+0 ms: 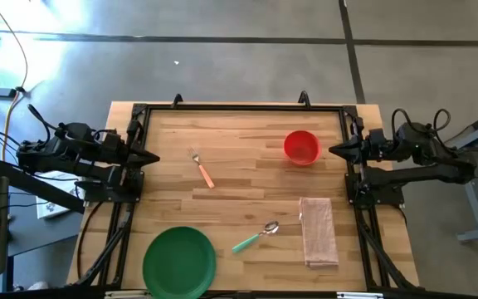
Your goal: Set table place
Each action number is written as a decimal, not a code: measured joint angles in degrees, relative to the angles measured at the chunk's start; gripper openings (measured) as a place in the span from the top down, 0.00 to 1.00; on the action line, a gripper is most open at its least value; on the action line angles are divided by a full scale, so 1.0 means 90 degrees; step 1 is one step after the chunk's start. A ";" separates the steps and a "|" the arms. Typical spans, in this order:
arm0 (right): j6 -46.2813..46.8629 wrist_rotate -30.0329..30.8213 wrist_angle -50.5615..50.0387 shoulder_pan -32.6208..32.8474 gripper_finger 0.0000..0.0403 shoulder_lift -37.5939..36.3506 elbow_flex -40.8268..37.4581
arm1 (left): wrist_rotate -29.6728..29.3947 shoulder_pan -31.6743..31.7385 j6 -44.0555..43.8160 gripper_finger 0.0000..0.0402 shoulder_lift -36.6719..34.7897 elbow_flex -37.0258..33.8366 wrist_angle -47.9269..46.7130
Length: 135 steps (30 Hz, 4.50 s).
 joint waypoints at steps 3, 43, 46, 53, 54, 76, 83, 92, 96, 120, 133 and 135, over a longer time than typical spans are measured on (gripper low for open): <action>0.0000 -0.0002 0.0000 0.0001 1.00 -0.0001 0.0000 | -0.0001 0.0002 -0.0001 1.00 0.0000 0.0001 0.0001; -0.0002 0.0001 -0.0001 -0.0001 1.00 -0.0001 0.0000 | 0.0000 0.0001 0.0000 1.00 0.0000 0.0000 0.0000; -0.0002 -0.0002 -0.0001 0.0001 1.00 -0.0001 0.0000 | -0.0002 -0.0001 -0.0001 1.00 0.0000 0.0002 0.0000; -0.0001 0.0001 -0.0001 -0.0001 1.00 0.0000 0.0000 | 0.0000 0.0002 -0.0002 1.00 0.0000 0.0000 -0.0001; -0.0002 -0.0002 -0.0001 0.0001 1.00 0.0001 0.0000 | -0.0001 -0.0001 -0.0002 1.00 0.0000 0.0001 0.0001; 0.0450 0.0409 0.0588 0.0001 1.00 0.0004 0.0000 | -0.2052 -0.0001 0.0108 1.00 0.0079 0.0000 0.0025; 0.0868 0.1305 0.0569 0.0001 1.00 0.0047 0.0000 | -0.2283 0.0002 0.0536 1.00 0.0083 -0.0002 0.0006; 0.1066 0.1429 0.0577 0.0001 1.00 0.0161 0.0000 | -0.2280 0.0002 0.0549 1.00 0.0078 -0.0002 0.0002; 0.1278 0.1426 0.0672 0.0001 1.00 0.0196 0.0000 | -0.2278 0.0002 0.0551 1.00 0.0078 -0.0002 -0.0080; 0.2969 0.1047 -0.3213 -0.1132 0.80 0.3799 0.2481 | -0.2370 0.0002 0.0869 1.00 0.0078 -0.0002 -0.0132; 0.4284 0.1768 -0.6309 -0.2512 0.67 0.5344 0.2636 | -0.2385 0.0001 0.1005 1.00 0.0078 0.0000 -0.0175; 0.4173 0.1708 -0.5938 -0.2703 0.67 0.5339 0.2292 | -0.2385 0.0002 0.1005 1.00 0.0078 0.0000 -0.0190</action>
